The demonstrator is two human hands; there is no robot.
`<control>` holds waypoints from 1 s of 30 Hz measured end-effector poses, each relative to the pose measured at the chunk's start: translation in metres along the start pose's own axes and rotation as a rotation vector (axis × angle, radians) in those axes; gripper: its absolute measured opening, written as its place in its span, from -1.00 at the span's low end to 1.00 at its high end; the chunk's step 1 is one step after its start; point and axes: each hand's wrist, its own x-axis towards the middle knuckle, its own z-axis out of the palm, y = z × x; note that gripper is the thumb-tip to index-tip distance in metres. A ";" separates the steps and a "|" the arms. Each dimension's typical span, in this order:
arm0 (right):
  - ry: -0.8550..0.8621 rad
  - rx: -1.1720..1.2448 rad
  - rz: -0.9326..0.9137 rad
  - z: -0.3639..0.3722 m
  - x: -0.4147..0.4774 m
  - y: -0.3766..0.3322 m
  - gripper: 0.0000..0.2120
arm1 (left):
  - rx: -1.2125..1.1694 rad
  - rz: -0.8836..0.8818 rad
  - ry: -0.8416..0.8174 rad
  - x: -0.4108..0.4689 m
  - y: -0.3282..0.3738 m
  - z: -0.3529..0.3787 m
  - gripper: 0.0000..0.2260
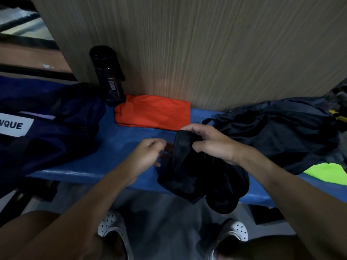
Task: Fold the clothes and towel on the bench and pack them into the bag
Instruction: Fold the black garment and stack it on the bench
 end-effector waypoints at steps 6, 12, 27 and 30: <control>0.152 -0.174 -0.120 0.009 0.007 0.008 -0.79 | 0.016 0.295 0.022 -0.001 -0.006 0.003 -0.84; 0.433 -0.447 -0.263 0.034 -0.028 0.044 -0.67 | 0.027 0.348 0.272 0.015 -0.010 0.000 -0.71; 0.457 -0.806 -0.259 0.057 -0.061 0.073 -0.91 | 0.311 0.602 0.209 0.005 -0.013 -0.001 -0.52; 0.508 -0.552 -0.322 0.035 -0.054 0.048 -0.93 | 0.352 0.692 0.157 0.004 -0.006 0.002 -0.74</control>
